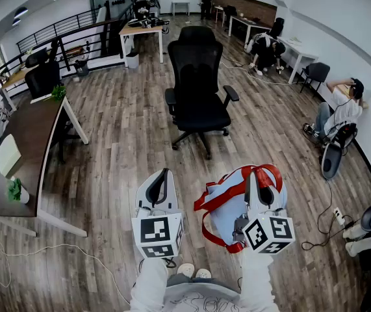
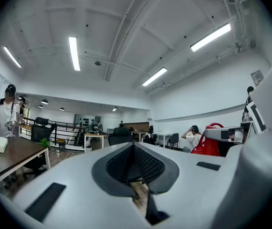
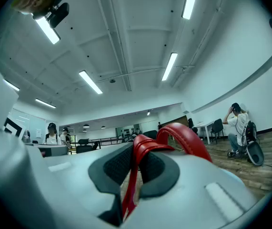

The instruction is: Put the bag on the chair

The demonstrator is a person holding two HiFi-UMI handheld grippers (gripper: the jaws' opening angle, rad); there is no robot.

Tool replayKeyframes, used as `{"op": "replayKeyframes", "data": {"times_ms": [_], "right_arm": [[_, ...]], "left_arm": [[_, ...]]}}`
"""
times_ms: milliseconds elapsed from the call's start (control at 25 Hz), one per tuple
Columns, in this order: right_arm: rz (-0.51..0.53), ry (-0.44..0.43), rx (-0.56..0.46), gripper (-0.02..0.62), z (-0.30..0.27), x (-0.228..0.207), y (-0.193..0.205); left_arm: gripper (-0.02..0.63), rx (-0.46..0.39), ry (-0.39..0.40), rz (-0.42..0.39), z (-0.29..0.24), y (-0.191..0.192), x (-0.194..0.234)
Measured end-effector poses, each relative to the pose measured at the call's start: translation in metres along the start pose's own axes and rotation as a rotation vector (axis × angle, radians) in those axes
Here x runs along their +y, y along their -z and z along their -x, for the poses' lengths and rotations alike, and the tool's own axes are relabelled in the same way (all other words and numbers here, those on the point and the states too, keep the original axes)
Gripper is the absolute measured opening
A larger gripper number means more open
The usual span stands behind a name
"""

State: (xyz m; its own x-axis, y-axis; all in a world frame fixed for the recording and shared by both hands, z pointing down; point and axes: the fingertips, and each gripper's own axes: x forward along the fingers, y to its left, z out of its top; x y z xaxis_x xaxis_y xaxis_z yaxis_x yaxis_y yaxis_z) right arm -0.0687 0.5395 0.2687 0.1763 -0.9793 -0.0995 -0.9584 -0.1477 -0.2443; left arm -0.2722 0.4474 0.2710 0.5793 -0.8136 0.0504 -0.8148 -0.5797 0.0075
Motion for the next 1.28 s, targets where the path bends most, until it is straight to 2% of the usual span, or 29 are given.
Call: {"op": "replayKeyframes", "data": {"times_ms": [560,1000,1280], "right_arm": [[0.000,-0.011,0.007,0.031,-0.019,0.008,0.008],[0.002,0.007,-0.012,0.031,-0.048,0.008,0.018],[0.015,0.016,0.024,0.031,-0.084,-0.001,0.033]], "left_arm": [[0.006,-0.003,0.002,0.012,-0.013,0.002,0.018],[0.006,-0.010,0.028,0.012,-0.045,0.006,0.040],[0.006,0.024,0.023,0.020,-0.080,0.020,0.051]]}}
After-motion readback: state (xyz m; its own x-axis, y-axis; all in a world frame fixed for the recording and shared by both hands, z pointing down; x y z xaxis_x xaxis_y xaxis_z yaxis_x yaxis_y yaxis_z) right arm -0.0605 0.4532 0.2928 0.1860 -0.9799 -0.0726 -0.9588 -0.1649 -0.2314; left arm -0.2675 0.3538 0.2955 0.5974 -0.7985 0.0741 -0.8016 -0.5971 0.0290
